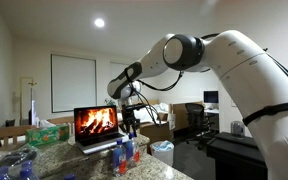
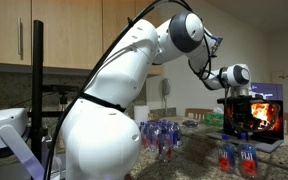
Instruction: Move the three bottles of water to the left
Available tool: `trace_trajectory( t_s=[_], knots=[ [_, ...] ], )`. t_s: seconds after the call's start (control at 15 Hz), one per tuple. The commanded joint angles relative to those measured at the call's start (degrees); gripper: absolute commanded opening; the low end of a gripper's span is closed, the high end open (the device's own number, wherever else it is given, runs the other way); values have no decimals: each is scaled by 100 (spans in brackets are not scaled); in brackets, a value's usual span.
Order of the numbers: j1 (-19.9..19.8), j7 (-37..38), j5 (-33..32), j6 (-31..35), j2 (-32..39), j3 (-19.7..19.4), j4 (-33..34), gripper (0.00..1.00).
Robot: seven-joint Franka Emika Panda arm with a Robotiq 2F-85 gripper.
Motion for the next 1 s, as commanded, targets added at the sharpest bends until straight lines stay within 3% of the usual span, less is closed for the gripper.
trace_trajectory(
  t_s=[0.0,0.13,0.47,0.93],
  knots=[
    [11,-279,-385,-157,-834,-39,-347,15],
    [-15,-544,-533,-338,-1243,-7,-329,14],
    [-49,-2001,-466,-716,-2165,185,-72,15],
    [439,-3095,-528,-1075,-1975,769,608,15]
  ],
)
